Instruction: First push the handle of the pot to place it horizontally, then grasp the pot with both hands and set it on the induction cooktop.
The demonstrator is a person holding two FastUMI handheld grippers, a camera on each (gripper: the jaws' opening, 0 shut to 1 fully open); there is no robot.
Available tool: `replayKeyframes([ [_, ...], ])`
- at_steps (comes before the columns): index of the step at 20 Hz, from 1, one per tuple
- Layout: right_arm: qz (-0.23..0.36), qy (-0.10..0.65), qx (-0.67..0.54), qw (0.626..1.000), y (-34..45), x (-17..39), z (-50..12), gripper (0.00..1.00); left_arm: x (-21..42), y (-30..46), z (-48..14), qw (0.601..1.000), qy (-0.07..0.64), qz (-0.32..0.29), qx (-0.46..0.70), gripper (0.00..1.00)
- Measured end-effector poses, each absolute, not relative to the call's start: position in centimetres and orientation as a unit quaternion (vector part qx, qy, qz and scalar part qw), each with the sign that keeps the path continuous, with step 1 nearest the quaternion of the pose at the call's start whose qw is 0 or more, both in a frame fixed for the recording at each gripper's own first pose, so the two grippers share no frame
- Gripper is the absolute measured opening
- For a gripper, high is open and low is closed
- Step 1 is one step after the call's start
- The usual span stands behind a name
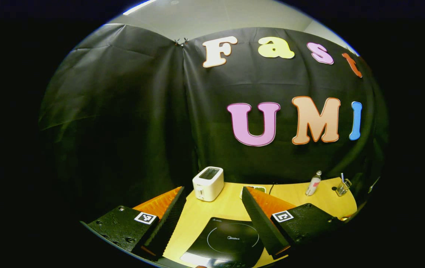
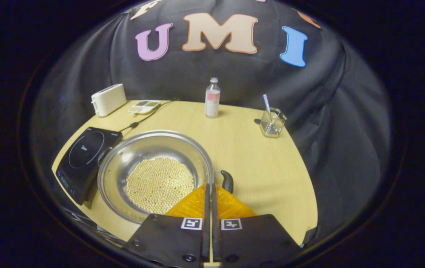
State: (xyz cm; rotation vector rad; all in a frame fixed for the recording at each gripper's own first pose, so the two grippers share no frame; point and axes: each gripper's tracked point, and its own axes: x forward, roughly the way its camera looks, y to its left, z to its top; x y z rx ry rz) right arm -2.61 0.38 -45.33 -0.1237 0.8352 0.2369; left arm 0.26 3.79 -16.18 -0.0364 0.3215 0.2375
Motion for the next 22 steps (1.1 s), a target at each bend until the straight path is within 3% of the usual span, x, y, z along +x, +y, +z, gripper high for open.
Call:
replayKeyframes([
  [2,0.111,0.399,-0.047,0.909,0.4,-2.0,-44.6,0.06,0.6,2.5,-18.2,0.979,0.178,0.101,-0.026,1.00],
  [6,0.100,0.398,-0.025,0.912,0.0,-1.0,-44.6,0.19,1.3,-0.3,-22.9,0.970,0.224,0.069,-0.058,0.98],
  [8,0.098,0.398,-0.018,0.912,-0.1,-0.6,-44.6,0.68,1.5,-1.9,-25.2,0.966,0.243,0.051,-0.076,0.98],
  [12,0.093,0.409,-0.016,0.908,-0.5,0.3,-45.5,0.96,1.4,-4.9,-29.6,0.955,0.287,0.014,-0.073,0.96],
  [13,0.091,0.414,-0.017,0.906,-0.7,0.4,-45.8,0.99,1.4,-5.6,-30.7,0.952,0.298,0.003,-0.066,0.96],
  [22,0.070,0.522,0.009,0.850,-1.8,-0.9,-52.2,0.98,0.2,-13.4,-39.8,0.891,0.434,-0.080,-0.107,0.98],
])
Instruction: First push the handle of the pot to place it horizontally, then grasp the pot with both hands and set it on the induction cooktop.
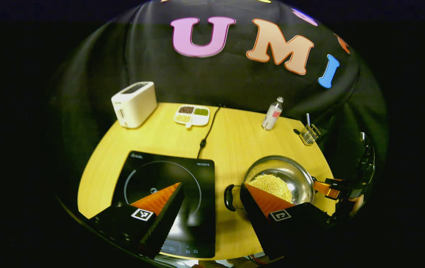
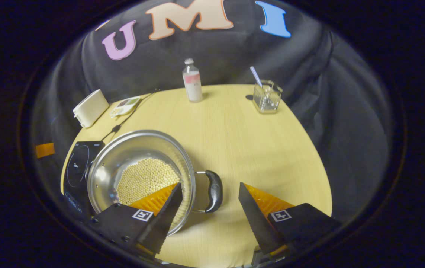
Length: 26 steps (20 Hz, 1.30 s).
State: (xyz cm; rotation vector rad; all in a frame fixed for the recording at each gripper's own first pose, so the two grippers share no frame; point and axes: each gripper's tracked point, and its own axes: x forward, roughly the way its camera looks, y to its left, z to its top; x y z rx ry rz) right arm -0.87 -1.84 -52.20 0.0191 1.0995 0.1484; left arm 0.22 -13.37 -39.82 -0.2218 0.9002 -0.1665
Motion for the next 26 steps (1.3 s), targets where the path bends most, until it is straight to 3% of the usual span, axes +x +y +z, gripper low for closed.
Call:
replayKeyframes([
  [15,0.097,0.583,0.036,0.806,-0.1,-1.8,-56.4,0.96,-0.9,-18.8,-48.4,0.820,0.545,-0.132,-0.113,0.97],
  [26,0.092,0.608,0.059,0.786,0.4,-2.6,-57.8,0.96,-0.6,-21.3,-49.6,0.813,0.550,-0.151,-0.120,0.97],
])
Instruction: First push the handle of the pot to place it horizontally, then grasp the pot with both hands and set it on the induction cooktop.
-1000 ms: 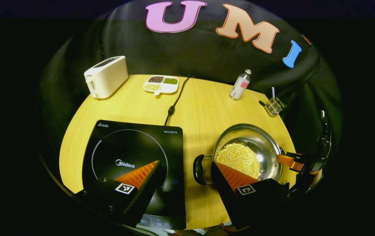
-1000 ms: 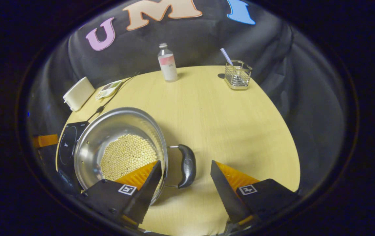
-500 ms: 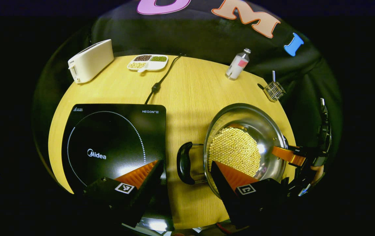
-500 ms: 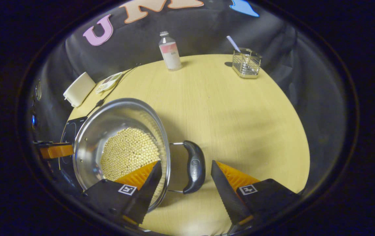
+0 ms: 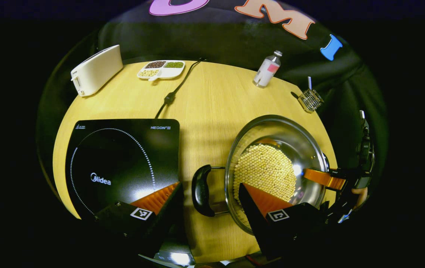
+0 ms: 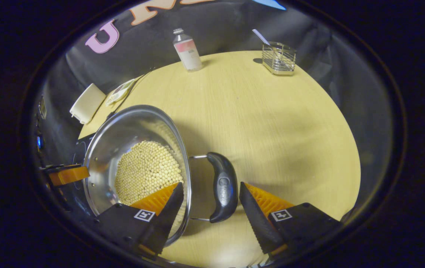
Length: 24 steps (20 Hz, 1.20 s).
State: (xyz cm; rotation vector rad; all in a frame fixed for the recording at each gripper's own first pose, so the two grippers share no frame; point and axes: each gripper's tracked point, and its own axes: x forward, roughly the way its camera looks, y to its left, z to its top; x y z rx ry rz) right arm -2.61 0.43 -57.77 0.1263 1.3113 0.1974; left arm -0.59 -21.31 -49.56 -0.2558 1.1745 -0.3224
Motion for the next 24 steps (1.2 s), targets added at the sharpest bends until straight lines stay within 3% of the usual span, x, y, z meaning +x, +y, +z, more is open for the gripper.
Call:
replayKeyframes([
  [7,0.098,0.610,0.074,0.783,0.9,-2.5,-57.8,0.97,-1.1,-22.4,-51.5,0.788,0.583,-0.132,-0.148,0.96],
  [8,0.097,0.611,0.076,0.782,1.0,-2.3,-57.9,0.95,-0.8,-22.4,-51.6,0.789,0.582,-0.131,-0.148,0.96],
  [9,0.097,0.612,0.081,0.781,1.3,-2.2,-58.0,0.86,-0.5,-22.4,-51.7,0.790,0.580,-0.130,-0.149,0.95],
  [10,0.095,0.616,0.086,0.777,1.6,-2.3,-58.2,0.92,-0.4,-22.3,-52.0,0.791,0.580,-0.126,-0.148,0.94],
  [14,0.077,0.621,0.098,0.774,1.0,-2.1,-58.1,0.59,-0.3,-21.9,-52.3,0.790,0.583,-0.115,-0.148,0.78],
  [17,0.069,0.622,0.111,0.772,1.1,-2.2,-58.2,0.57,-0.1,-21.5,-52.4,0.792,0.582,-0.111,-0.149,0.73],
  [18,0.068,0.620,0.107,0.774,1.1,-2.5,-58.1,0.61,0.0,-21.6,-52.5,0.792,0.581,-0.112,-0.148,0.67],
  [20,0.064,0.618,0.104,0.777,1.0,-2.7,-57.9,0.57,0.0,-21.8,-52.6,0.793,0.581,-0.120,-0.136,0.64],
  [24,0.056,0.618,0.115,0.776,1.0,-3.5,-57.8,0.53,0.0,-21.9,-52.5,0.795,0.579,-0.127,-0.129,0.63],
])
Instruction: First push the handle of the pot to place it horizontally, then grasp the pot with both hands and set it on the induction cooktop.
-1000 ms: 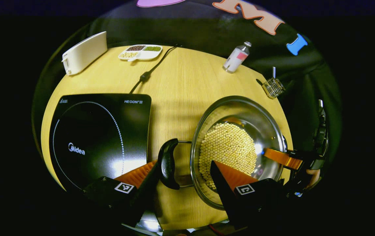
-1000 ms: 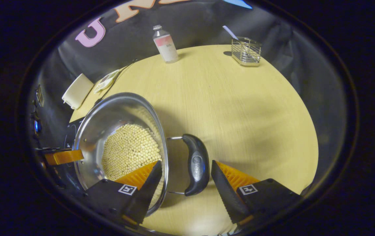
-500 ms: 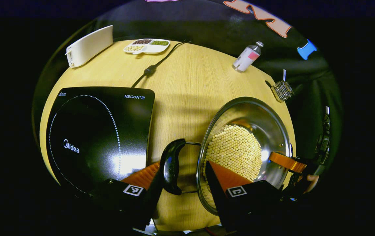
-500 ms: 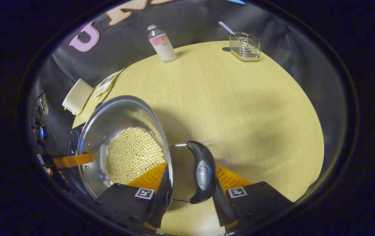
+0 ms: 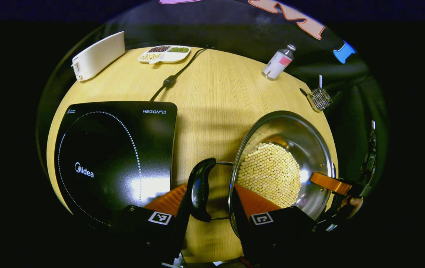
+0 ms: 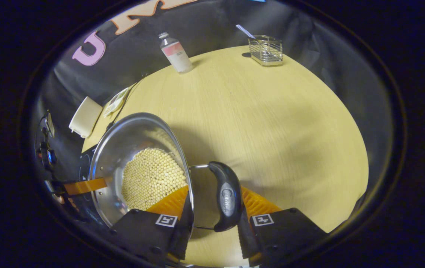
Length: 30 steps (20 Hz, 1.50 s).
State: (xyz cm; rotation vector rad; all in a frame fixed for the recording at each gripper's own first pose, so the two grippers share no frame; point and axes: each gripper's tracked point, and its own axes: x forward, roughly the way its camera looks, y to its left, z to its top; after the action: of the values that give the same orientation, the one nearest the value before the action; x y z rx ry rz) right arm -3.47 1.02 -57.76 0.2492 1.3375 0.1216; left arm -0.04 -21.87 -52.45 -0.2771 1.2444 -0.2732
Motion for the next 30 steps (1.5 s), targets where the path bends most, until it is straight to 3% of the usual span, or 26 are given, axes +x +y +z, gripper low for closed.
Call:
replayKeyframes([
  [2,0.055,0.615,0.117,0.778,0.8,-3.9,-57.3,0.58,-0.4,-21.7,-52.1,0.799,0.574,-0.134,-0.122,0.63],
  [3,0.054,0.613,0.119,0.779,0.9,-3.9,-57.1,0.54,-0.2,-21.6,-52.0,0.799,0.573,-0.134,-0.123,0.65],
  [8,0.054,0.606,0.124,0.784,1.4,-4.5,-56.1,0.58,-0.8,-20.8,-51.2,0.801,0.570,-0.136,-0.121,0.65],
  [9,0.053,0.604,0.126,0.785,1.6,-4.4,-55.9,0.53,-0.7,-20.6,-50.8,0.804,0.566,-0.136,-0.120,0.65],
  [14,0.049,0.592,0.134,0.793,2.2,-4.6,-54.5,0.58,-0.3,-19.8,-49.6,0.814,0.551,-0.144,-0.113,0.63],
  [16,0.047,0.587,0.137,0.797,2.5,-4.5,-53.8,0.58,-0.1,-19.4,-48.9,0.819,0.544,-0.146,-0.113,0.63],
  [17,0.046,0.584,0.139,0.798,2.8,-4.5,-53.5,0.53,-0.1,-19.1,-48.7,0.821,0.540,-0.146,-0.114,0.63],
  [19,0.047,0.579,0.141,0.802,3.4,-4.4,-52.8,0.53,0.2,-18.5,-48.1,0.825,0.534,-0.146,-0.112,0.63],
  [20,0.048,0.575,0.143,0.804,3.8,-4.3,-52.5,0.58,0.4,-18.1,-47.8,0.828,0.529,-0.146,-0.112,0.63],
  [21,0.048,0.573,0.144,0.806,4.2,-4.2,-52.3,0.53,0.6,-17.6,-47.6,0.830,0.526,-0.145,-0.113,0.63],
  [22,0.049,0.570,0.145,0.807,4.7,-4.3,-52.1,0.58,0.7,-17.1,-47.5,0.831,0.525,-0.144,-0.113,0.63],
  [23,0.051,0.569,0.146,0.808,5.3,-4.2,-51.9,0.53,0.6,-16.5,-47.3,0.832,0.525,-0.140,-0.113,0.63],
  [30,0.072,0.560,0.151,0.811,10.0,-4.4,-50.5,0.58,0.8,-11.8,-46.0,0.843,0.511,-0.118,-0.121,0.63],
])
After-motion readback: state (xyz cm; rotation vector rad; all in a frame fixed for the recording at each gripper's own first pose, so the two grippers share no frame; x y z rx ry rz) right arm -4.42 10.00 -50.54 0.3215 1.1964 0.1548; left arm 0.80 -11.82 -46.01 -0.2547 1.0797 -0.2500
